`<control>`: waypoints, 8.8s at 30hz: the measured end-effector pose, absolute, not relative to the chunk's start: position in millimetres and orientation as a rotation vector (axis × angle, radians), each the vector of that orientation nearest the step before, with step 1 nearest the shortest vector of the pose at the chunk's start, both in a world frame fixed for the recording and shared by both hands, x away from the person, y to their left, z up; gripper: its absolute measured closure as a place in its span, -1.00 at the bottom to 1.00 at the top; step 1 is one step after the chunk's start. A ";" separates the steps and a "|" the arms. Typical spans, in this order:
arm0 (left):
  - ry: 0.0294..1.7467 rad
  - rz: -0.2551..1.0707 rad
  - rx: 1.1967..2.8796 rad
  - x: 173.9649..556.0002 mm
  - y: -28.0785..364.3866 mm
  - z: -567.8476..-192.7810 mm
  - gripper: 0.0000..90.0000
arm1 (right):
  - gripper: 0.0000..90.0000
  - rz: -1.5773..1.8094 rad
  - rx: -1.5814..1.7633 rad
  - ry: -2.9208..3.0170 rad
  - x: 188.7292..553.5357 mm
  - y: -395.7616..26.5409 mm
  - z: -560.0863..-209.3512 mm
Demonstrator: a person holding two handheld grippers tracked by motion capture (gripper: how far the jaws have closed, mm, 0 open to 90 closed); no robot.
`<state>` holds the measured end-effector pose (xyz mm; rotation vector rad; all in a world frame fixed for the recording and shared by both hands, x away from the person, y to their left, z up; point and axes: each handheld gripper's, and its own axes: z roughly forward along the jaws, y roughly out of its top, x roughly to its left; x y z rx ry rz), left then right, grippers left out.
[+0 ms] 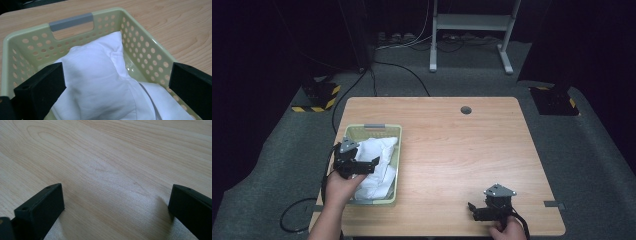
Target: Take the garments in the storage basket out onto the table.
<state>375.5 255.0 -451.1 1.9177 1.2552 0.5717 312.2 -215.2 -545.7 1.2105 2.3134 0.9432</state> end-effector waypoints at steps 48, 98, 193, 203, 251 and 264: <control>1.565 0.288 2.157 411.7 251.2 -503.9 -0.98 | -1.00 0.943 1.210 2.314 312.2 -215.2 -545.7; 1.415 0.281 2.332 417.0 229.8 -495.0 0.36 | -1.00 0.954 1.177 2.341 311.5 -214.1 -545.7; 0.898 0.876 1.507 308.7 222.8 -379.2 0.32 | -1.00 0.955 1.177 2.341 311.5 -214.1 -545.7; 0.903 0.873 1.504 309.3 218.7 -378.0 0.32 | -1.00 0.954 1.176 2.341 311.5 -214.2 -545.7; 0.866 0.846 1.506 320.5 152.2 -368.8 0.32 | -1.00 0.955 1.177 2.341 311.5 -214.2 -545.7; 0.835 0.818 1.506 322.4 132.6 -366.2 0.32 | -1.00 0.955 1.177 2.341 311.5 -214.2 -545.7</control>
